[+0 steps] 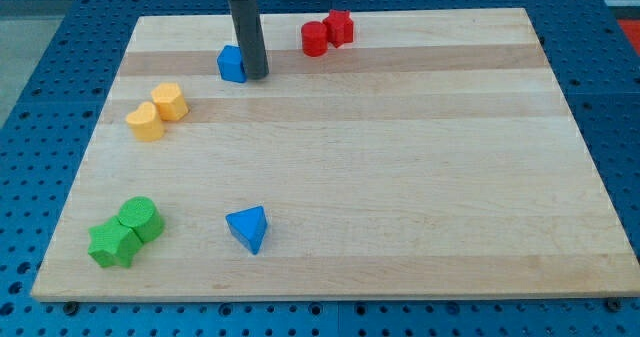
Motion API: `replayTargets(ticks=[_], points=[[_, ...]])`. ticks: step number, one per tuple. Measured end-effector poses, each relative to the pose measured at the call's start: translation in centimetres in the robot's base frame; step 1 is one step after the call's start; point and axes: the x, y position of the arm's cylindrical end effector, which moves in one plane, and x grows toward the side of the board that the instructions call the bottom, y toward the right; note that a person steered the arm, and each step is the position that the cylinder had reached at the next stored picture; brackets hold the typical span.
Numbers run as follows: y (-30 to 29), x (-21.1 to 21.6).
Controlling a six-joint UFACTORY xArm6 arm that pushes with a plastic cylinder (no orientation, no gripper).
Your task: Move the blue cube towards the top left of the board
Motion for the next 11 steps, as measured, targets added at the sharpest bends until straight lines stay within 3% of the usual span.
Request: replayTargets(ticks=[3, 6, 9, 11], points=[[-6.4, -1.7], [-7.7, -0.3], [-15.3, 1.9], [-14.6, 1.2]])
